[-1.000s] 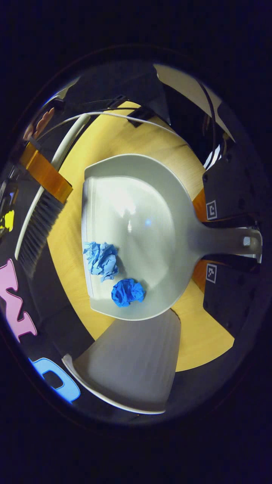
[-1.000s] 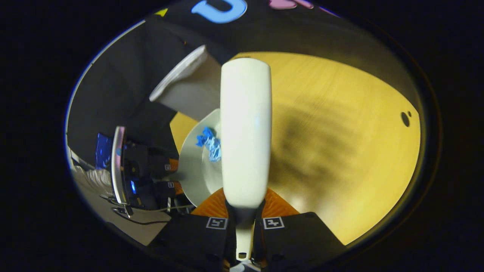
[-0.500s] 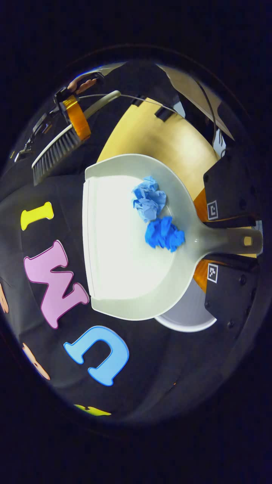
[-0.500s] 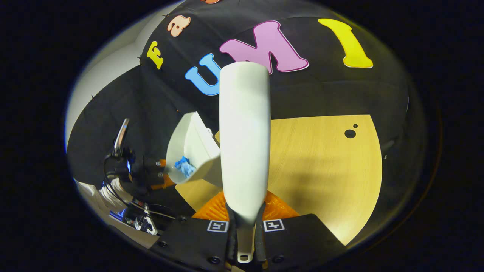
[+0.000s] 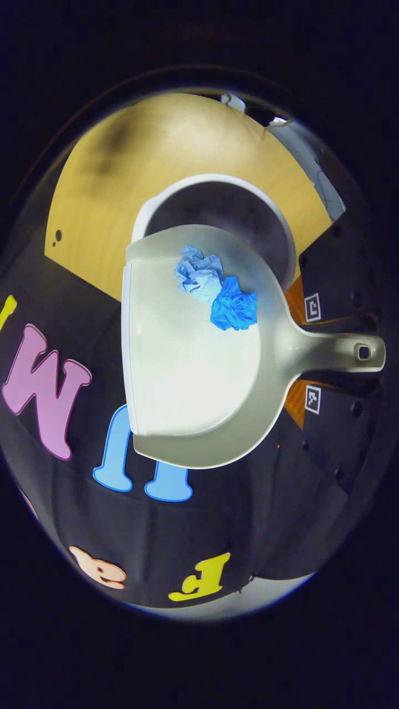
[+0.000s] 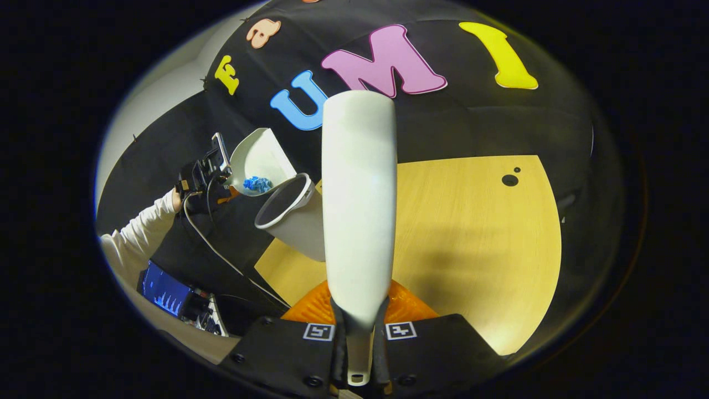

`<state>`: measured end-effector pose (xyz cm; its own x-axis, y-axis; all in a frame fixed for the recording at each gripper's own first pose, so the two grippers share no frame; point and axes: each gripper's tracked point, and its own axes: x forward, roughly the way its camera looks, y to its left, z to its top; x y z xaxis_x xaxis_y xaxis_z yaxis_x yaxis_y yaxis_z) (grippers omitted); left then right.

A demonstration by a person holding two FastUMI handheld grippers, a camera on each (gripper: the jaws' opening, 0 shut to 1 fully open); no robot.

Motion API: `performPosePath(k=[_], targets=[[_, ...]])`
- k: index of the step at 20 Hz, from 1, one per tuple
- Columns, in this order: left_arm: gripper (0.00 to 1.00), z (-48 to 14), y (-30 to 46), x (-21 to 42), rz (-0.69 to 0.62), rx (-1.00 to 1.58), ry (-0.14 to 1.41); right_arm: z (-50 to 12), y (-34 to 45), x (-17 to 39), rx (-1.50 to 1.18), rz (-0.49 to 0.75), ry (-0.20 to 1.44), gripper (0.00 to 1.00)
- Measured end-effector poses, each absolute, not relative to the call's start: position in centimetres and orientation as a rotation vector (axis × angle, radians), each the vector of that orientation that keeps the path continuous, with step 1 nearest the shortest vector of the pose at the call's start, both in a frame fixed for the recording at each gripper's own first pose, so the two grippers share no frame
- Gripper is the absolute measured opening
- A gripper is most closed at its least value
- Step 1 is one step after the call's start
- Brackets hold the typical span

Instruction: Pick up the small broom and dustpan from the desktop, sweep the trash into the dustpan with the broom, and then empty the trash into the garbage bin.

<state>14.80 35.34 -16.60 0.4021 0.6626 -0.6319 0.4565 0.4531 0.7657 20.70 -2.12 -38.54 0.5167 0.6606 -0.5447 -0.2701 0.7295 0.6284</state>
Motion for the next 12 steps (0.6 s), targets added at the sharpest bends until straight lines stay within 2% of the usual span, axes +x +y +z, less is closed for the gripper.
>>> performPosePath(k=[7, 12], targets=[[0.25, -15.6, 37.9, 15.1, 0.122, 1.482, 1.273, -38.9, -0.9, 20.7, 0.526, 0.609, 0.866, 0.19], [0.25, -14.7, 38.1, 15.9, 0.102, 1.87, 1.24, -40.0, -0.6, 20.6, 0.507, 0.602, 0.89, 0.19]])
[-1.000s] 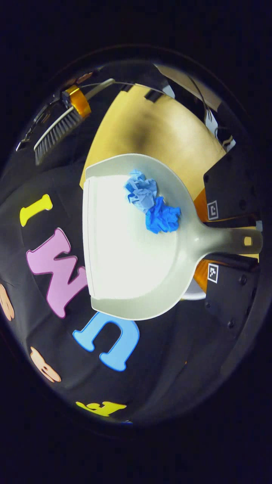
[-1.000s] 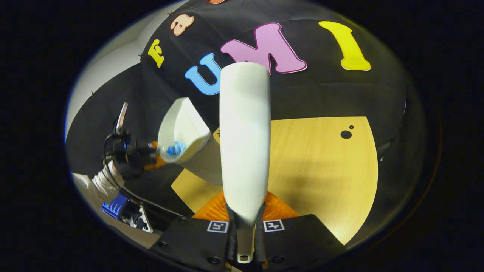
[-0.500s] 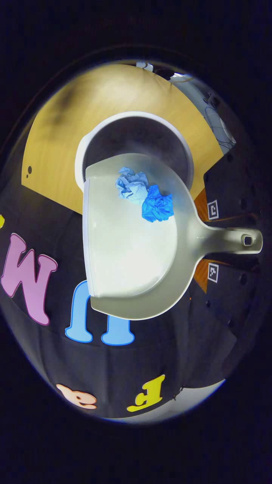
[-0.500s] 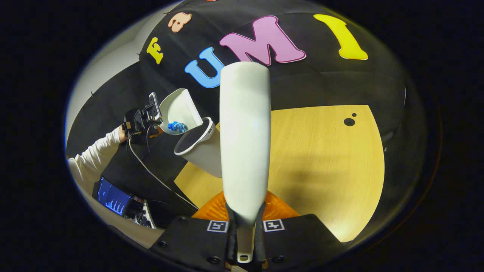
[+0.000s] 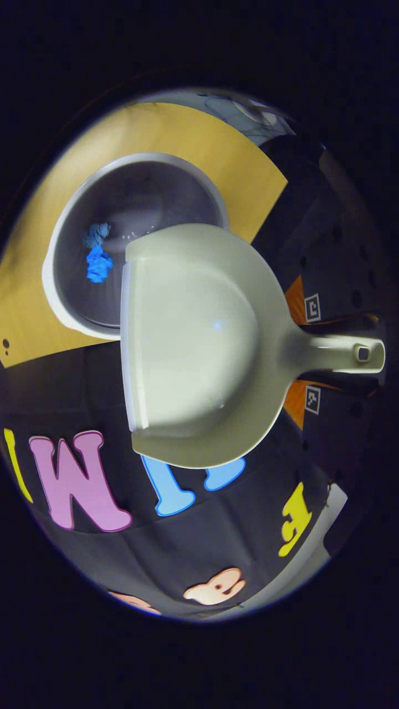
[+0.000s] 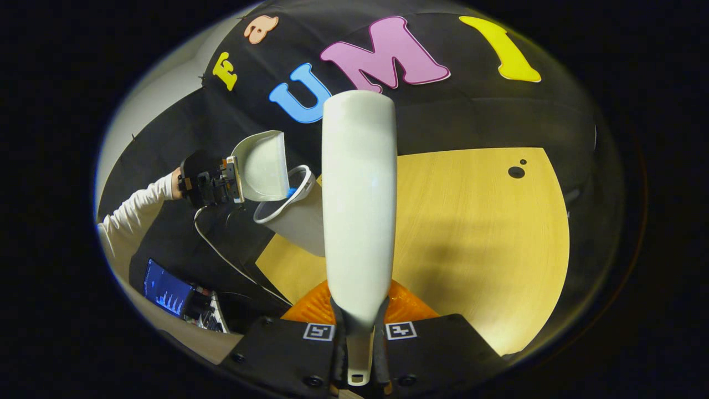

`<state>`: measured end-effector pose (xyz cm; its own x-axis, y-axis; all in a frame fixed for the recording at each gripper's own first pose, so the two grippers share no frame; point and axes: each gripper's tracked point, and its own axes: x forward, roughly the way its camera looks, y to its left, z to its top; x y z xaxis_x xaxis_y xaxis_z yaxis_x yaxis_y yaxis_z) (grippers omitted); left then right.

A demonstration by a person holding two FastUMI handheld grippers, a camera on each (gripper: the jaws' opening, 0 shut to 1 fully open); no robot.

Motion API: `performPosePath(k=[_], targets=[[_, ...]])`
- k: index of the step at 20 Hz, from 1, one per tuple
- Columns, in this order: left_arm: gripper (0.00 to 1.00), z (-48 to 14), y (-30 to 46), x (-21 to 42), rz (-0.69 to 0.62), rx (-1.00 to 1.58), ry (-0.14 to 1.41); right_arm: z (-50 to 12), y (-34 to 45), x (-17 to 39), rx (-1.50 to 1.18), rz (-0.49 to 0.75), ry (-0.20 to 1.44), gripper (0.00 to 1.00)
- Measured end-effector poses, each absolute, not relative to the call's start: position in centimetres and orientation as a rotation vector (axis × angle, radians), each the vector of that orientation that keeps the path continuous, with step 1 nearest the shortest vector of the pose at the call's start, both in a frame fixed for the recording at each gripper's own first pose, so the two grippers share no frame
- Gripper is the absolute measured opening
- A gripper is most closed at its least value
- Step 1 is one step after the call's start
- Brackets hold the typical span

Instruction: Pick up the small broom and dustpan from the desktop, sweep the trash into the dustpan with the broom, and then empty the trash into the garbage bin.

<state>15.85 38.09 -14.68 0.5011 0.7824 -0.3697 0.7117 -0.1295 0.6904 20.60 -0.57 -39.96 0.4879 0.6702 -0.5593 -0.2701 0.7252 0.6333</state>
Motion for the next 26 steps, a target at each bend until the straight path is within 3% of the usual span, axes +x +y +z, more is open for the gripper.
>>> performPosePath(k=[5, 8, 12, 16, 19, 23, 26], targets=[[0.26, -13.7, 38.5, 16.4, 0.047, 2.054, 1.19, -40.6, 0.2, 20.9, 0.49, 0.609, 0.9, 0.19], [0.25, -15.8, 38.1, 15.1, 0.112, 1.67, 1.191, -40.3, 0.8, 20.7, 0.486, 0.615, 0.904, 0.19], [0.25, -17.7, 34.2, 16.2, 0.166, 1.22, 1.062, -38.9, 1.0, 22.4, 0.517, 0.578, 0.883, 0.19], [0.25, -20.4, 27.3, 18.3, 0.085, 0.658, 0.953, -36.8, 0.5, 26.1, 0.551, 0.466, 0.824, 0.19], [0.25, -21.7, 21.3, 19.2, 0.027, 0.401, 0.885, -36.0, 0.4, 28.2, 0.599, 0.372, 0.802, 0.19], [0.25, -27.2, 14.3, 19.7, -0.022, 0.033, 0.982, -39.1, 0.3, 27.9, 0.534, 0.254, 0.877, 0.19], [0.25, -32.3, 9.1, 18.1, -0.037, -0.257, 1.091, -44.8, 1.6, 25.1, 0.523, 0.187, 1.066, 0.19]])
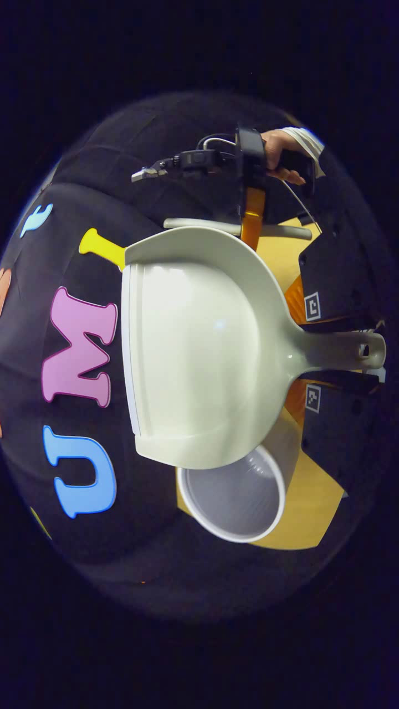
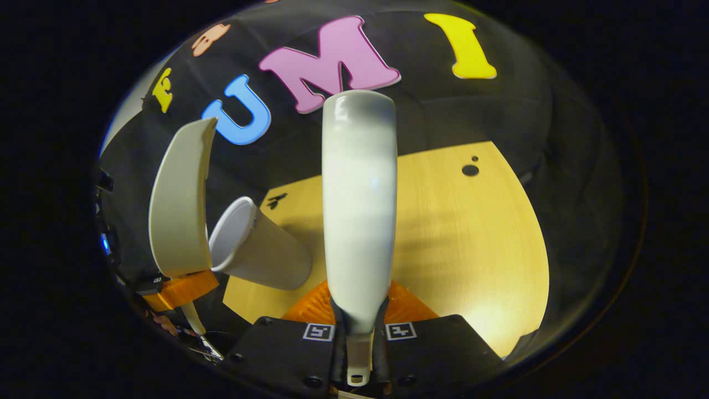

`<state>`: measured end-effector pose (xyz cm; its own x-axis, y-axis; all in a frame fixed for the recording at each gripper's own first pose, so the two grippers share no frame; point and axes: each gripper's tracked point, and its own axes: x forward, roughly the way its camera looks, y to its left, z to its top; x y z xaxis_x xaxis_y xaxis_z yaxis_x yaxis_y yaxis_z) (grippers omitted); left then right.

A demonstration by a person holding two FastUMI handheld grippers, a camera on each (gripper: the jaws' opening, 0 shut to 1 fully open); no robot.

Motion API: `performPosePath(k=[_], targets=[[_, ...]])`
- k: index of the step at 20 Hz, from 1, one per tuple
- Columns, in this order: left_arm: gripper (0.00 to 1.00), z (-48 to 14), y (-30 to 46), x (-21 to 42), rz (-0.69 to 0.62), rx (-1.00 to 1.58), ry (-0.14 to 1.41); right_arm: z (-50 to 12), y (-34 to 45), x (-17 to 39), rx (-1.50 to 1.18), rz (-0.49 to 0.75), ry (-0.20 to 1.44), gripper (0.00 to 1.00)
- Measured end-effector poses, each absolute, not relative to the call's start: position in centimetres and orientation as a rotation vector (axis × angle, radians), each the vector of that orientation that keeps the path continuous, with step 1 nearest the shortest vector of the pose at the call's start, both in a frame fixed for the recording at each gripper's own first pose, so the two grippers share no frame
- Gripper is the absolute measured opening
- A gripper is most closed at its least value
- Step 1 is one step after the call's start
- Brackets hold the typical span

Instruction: Pick up the small broom and dustpan from the desktop, sweep the trash into the dustpan with the broom, and then empty the trash into the garbage bin.

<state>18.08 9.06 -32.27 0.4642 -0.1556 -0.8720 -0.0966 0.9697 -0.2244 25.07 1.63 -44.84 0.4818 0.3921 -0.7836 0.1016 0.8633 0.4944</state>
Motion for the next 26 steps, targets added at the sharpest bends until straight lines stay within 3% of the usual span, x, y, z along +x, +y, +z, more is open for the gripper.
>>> performPosePath(k=[7, 11, 19, 20, 21, 26], targets=[[0.25, -47.7, 7.9, 13.3, 0.003, -0.304, 1.468, -58.0, 5.6, 18.8, 0.482, 0.135, 1.439, 0.2], [0.27, -46.9, 10.0, 13.7, 0.076, -0.09, 1.576, -62.5, 5.5, 17.9, 0.344, 0.107, 1.546, 0.19], [0.26, -45.0, 10.4, 14.2, 0.078, -0.013, 1.67, -66.0, 5.0, 15.3, 0.237, 0.059, 1.676, 0.2], [0.26, -44.8, 10.3, 14.4, 0.078, -0.013, 1.667, -66.0, 5.1, 15.5, 0.249, 0.052, 1.672, 0.14], [0.26, -45.2, 10.3, 14.1, 0.084, -0.02, 1.667, -66.2, 5.1, 15.7, 0.255, 0.043, 1.667, 0.2], [0.28, -45.2, 10.2, 14.2, 0.086, -0.001, 1.678, -66.1, 5.1, 15.6, 0.267, 0.022, 1.691, 0.25]])
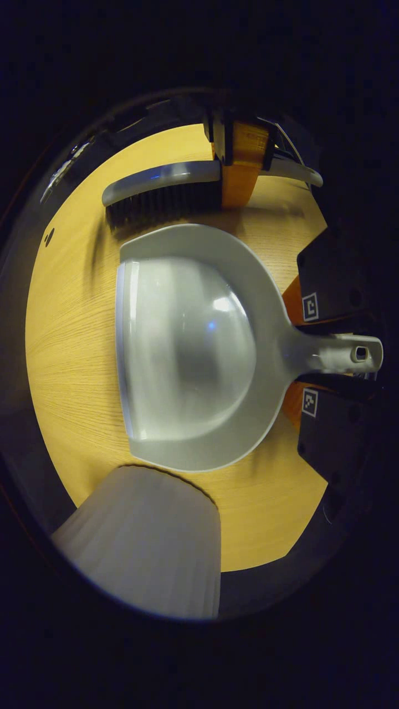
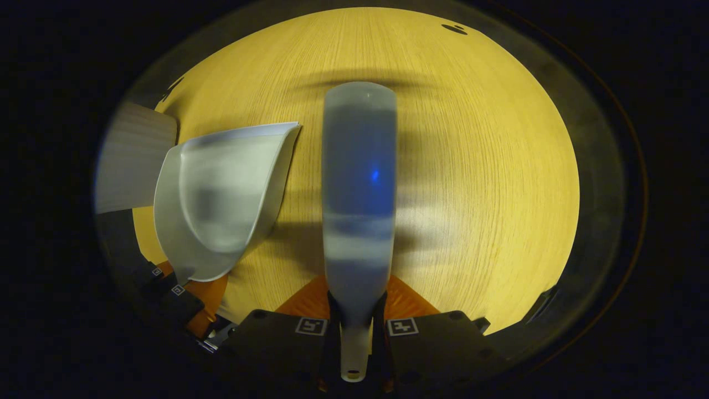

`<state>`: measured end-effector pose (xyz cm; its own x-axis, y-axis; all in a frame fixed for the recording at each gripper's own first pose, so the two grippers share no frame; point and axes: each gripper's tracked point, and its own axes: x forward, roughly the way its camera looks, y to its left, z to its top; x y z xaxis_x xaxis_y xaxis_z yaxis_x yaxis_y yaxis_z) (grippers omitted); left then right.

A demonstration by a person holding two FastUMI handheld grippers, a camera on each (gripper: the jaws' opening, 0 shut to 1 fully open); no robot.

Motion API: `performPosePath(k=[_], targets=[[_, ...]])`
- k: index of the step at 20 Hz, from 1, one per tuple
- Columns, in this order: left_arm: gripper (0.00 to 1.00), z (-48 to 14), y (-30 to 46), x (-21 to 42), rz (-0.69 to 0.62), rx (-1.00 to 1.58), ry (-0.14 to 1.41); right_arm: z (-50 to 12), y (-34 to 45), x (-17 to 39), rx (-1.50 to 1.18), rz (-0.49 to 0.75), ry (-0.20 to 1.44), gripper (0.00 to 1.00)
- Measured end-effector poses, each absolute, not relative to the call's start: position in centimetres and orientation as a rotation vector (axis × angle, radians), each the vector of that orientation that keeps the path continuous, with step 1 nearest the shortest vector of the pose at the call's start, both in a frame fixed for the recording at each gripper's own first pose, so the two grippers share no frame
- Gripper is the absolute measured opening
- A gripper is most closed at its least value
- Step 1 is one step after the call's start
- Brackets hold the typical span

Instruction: Pick up the small broom and dustpan from the desktop, sweep the trash into the dustpan with the broom, and then empty the trash into the garbage bin.

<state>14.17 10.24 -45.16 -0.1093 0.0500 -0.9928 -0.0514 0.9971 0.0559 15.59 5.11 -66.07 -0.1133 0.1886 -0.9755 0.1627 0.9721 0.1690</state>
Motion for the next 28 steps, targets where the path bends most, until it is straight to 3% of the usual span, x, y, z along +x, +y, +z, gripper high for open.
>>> performPosePath(k=[2, 3, 4, 5, 7, 8, 11, 12, 13, 18, 23, 28], targets=[[0.29, -45.0, 10.3, 14.0, 0.093, 0.009, 1.693, -66.0, 5.1, 15.5, 0.256, 0.028, 1.703, 0.31], [0.35, -44.9, 10.2, 13.8, 0.089, 0.016, 1.699, -65.8, 5.4, 15.3, 0.258, 0.05, 1.712, 0.31], [0.61, -45.6, 9.9, 14.2, 0.08, 0.009, 1.685, -65.6, 6.0, 14.9, 0.253, 0.061, 1.719, 0.38], [0.87, -44.7, 9.7, 13.8, 0.083, 0.004, 1.682, -65.5, 6.2, 14.8, 0.24, 0.068, 1.704, 0.59], [0.86, -43.8, 9.1, 13.7, 0.066, -0.012, 1.659, -65.2, 5.9, 14.7, 0.222, 0.053, 1.683, 1.0], [0.86, -43.3, 9.0, 13.7, 0.057, -0.011, 1.646, -64.9, 5.7, 14.7, 0.23, 0.051, 1.679, 0.96], [0.86, -41.3, 9.3, 13.9, 0.038, 0.033, 1.596, -63.1, 5.6, 15.1, 0.259, 0.049, 1.627, 0.99], [0.86, -40.9, 9.4, 13.7, 0.027, 0.045, 1.58, -62.2, 5.8, 15.1, 0.273, 0.048, 1.603, 0.93], [0.86, -40.3, 9.3, 13.7, 0.016, 0.051, 1.562, -61.3, 5.9, 15.2, 0.285, 0.05, 1.581, 1.0], [0.86, -36.7, 9.3, 13.4, -0.049, 0.096, 1.448, -56.3, 5.3, 15.6, 0.266, 0.037, 1.419, 0.99], [0.86, -31.0, 8.3, 14.2, -0.112, 0.141, 1.205, -49.3, 4.4, 17.0, 0.242, 0.0, 1.167, 0.99], [0.85, -25.4, 6.8, 12.7, -0.141, 0.202, 0.858, -39.8, 3.7, 18.8, 0.235, -0.042, 0.852, 0.98]])
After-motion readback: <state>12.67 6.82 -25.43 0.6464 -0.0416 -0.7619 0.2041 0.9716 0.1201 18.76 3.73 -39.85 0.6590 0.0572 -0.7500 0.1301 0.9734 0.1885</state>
